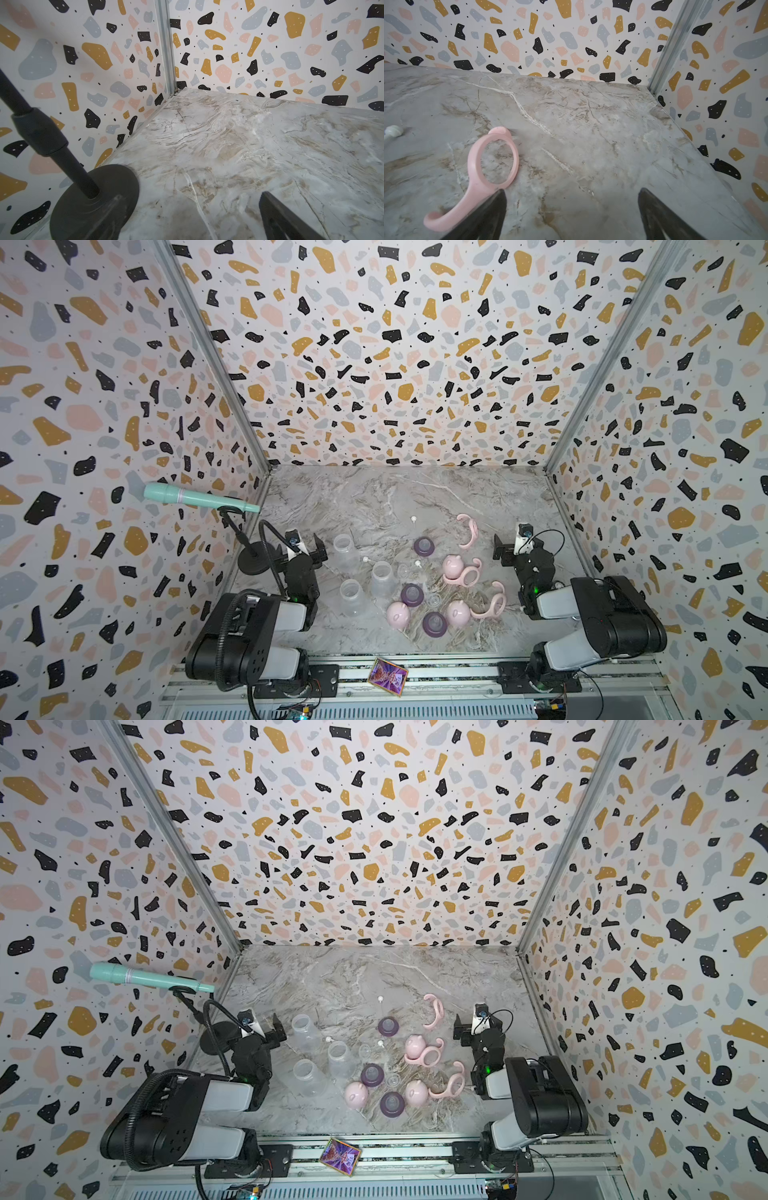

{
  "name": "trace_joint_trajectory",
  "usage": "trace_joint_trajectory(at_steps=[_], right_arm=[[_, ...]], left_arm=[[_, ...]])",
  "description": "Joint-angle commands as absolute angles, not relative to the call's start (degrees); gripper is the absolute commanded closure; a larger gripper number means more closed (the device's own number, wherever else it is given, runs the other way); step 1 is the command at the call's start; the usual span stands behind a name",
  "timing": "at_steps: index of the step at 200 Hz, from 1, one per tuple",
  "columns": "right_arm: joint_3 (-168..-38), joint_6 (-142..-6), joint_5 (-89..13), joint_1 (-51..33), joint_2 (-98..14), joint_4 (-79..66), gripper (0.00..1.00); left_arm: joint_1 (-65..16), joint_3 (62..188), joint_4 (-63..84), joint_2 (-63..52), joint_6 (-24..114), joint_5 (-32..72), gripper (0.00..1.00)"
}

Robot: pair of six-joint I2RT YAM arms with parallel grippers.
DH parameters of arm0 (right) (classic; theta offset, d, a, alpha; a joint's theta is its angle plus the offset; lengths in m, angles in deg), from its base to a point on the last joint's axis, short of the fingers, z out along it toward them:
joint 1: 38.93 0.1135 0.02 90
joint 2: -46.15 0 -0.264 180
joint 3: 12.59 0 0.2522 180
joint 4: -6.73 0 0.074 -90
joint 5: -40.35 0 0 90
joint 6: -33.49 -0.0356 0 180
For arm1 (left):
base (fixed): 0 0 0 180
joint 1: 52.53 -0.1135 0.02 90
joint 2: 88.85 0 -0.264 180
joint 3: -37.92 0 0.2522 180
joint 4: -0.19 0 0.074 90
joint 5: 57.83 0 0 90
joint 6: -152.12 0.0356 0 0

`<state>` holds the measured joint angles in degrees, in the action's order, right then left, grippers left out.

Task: Assemble the baby bottles
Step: Pick up the baby bottle from the center of the board.

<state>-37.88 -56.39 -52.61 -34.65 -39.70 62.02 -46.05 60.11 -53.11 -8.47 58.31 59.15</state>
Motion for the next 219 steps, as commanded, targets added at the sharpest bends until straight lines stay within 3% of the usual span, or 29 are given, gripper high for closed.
trace_joint_trajectory(at_steps=[1, 219], right_arm=[[-38.74, -56.08, -53.18, -34.3, -38.99, 63.04, 0.01], [-38.63, -56.37, -53.23, -34.54, -38.78, 63.35, 0.01]], left_arm=[[-45.86, 60.21, -55.84, -9.05, 58.19, 59.81, 0.0], [-45.91, 59.95, -56.33, -9.64, 58.32, 60.41, 0.0]])
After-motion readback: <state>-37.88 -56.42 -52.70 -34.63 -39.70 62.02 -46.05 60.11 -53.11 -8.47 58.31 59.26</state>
